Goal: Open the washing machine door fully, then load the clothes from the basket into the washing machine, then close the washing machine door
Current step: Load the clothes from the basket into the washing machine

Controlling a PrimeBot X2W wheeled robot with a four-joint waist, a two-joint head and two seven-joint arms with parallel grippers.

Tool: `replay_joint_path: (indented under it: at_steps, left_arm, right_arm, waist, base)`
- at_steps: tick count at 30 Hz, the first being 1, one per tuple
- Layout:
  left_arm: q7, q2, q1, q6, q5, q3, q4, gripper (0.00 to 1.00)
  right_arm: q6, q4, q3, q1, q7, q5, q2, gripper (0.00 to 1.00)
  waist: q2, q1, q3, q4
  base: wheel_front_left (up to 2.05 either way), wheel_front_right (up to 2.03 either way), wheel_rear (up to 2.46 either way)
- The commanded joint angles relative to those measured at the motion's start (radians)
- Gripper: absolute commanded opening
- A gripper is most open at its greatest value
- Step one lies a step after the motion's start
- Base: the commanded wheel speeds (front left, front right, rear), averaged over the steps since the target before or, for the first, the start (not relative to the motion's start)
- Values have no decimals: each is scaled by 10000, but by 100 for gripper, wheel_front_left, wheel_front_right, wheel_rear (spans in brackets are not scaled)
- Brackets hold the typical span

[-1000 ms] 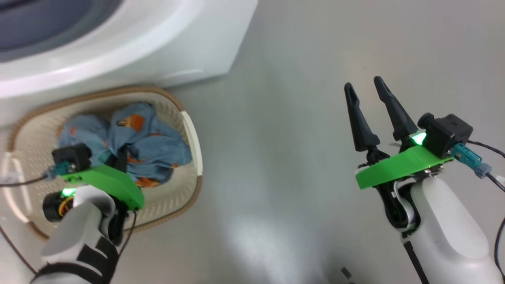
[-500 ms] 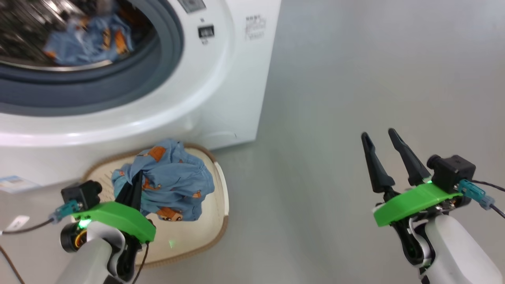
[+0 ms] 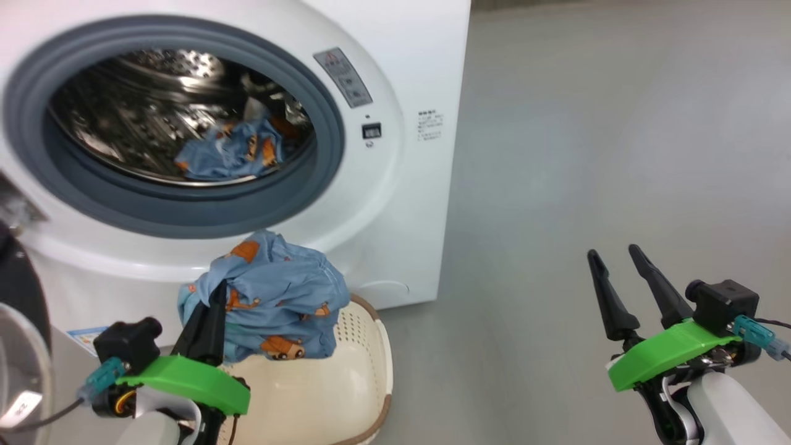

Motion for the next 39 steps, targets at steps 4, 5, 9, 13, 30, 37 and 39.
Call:
replay_joint_path:
  at_steps: [4,5,9,13,30,37,39]
  left_arm:
    - [-106,219,342,288,598,781,-1111,0]
    - [-106,252,445,358,779,842,-1308,0]
    - [-106,203,839,480,1174,1046,-1950,0]
    - [-106,97,1117,542,1277,1198,-2258,0]
    - [-106,-98,1213,467,1328,1370,-2328,0]
    - [-106,-81,762,377,1350,1356,-2073,0]
    - [-107,-80,553,350,1366,1383,-1974,0]
  right_arm:
    - [46,-159,221,89,-82,188,-248,100]
    - [46,-178,219,96,-82,195,-266,100]
    - [46,-239,199,136,-82,221,-340,100]
    - [46,-256,201,170,-82,239,-362,100]
    - [46,-230,331,109,-82,260,-374,100]
    - [46,-206,452,43,-82,276,-370,100]
    - [46,-213,501,8,-82,282,-360,100]
  waist:
    - [0,0,-649,407]
    - [0,0,-673,416]
    - [0,0,-745,433]
    - [0,0,-786,425]
    - [0,0,-671,368]
    - [0,0,-594,265]
    - [0,0,-504,202]
  base:
    - [0,0,0]
    - [0,0,0]
    - [0,0,0]
    - [0,0,0]
    - [0,0,0]
    - [0,0,0]
    - [0,0,0]
